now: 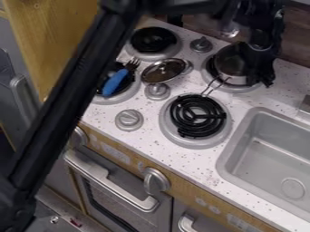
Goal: Moved the pot to the top right stove
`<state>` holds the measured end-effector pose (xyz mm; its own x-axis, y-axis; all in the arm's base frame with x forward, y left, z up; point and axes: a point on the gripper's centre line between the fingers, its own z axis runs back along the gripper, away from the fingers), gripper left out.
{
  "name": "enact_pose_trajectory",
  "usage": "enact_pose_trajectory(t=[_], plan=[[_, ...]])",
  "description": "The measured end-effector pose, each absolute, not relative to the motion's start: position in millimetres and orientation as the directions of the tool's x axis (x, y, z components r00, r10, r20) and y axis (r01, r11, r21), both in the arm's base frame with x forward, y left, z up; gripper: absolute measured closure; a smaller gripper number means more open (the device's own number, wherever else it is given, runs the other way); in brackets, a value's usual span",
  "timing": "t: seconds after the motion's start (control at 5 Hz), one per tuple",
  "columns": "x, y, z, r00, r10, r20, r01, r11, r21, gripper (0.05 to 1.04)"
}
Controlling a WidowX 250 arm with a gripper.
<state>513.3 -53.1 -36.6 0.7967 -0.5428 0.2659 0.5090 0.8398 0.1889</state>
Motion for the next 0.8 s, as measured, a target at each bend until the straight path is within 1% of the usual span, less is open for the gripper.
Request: enact_pose_trajectory(t=[0.4,0.6,0.8], plan=[[520.9,-53.2,-40.6,0.791,-0.554,0.258,0.522,0.832,0.186,1.014],[518.9,-49.9,-41.2,0.812,-0.530,0.246,0.499,0.848,0.181,0.990],[512.5,-40.4,-48.6,0.846,-0.480,0.232,0.456,0.877,0.152,0.844]])
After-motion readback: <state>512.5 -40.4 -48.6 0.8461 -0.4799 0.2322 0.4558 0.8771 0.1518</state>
